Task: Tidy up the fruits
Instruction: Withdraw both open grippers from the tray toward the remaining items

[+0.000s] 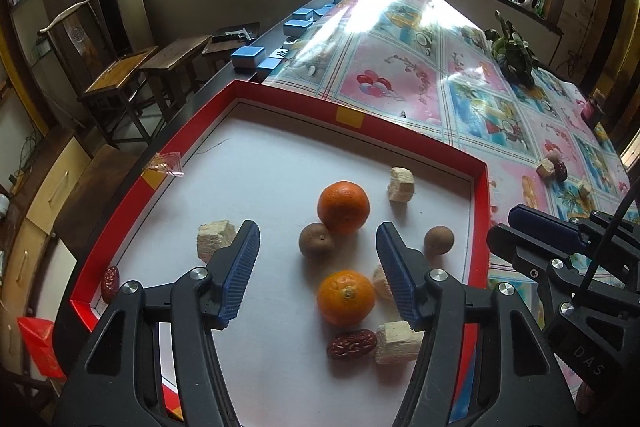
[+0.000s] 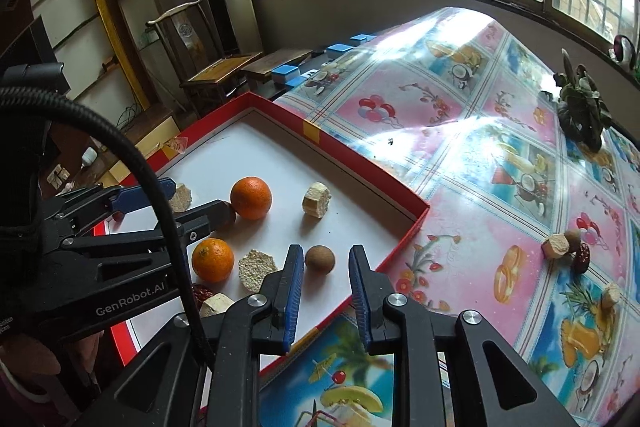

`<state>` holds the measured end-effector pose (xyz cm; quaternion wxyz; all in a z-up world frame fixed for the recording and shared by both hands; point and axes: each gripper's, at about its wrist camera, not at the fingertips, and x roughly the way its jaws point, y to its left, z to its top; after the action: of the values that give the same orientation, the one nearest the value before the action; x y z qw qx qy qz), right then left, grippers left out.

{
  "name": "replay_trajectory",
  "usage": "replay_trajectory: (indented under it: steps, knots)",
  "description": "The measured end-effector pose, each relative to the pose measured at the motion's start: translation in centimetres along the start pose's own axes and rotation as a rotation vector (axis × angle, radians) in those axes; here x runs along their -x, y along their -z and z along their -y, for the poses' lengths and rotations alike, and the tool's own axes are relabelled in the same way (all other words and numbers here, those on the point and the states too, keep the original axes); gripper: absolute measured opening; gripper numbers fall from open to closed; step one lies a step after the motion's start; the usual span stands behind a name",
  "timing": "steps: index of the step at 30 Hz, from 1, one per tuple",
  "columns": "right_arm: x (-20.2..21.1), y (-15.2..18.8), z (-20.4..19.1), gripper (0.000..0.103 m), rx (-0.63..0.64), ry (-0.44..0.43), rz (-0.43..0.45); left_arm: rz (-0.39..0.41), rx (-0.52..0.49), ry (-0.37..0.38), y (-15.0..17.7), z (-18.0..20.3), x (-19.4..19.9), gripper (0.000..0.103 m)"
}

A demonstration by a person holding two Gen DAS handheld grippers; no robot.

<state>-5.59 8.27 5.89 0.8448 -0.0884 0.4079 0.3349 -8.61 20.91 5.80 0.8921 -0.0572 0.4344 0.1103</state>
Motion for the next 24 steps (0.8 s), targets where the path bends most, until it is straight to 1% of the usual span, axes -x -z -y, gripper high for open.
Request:
replay_trajectory:
  steps: [12,19,24]
  knots:
    - [2.9,2.2,4.5,0.025,-0.095,0.055,0.027,0.003,-0.073,0.059,-0.2,5.5,0.5,0.061]
    - [4.5,3.9,7.9,0.026,-0.158,0.102,0.033,-0.008,-0.123,0.097,-0.4,9.2,0.2,0.061]
    - [5.6,5.1,10.7,0.027,-0.208,0.143,0.032,-0.029,-0.158,0.128,-0.5,11.8,-0.4,0.061]
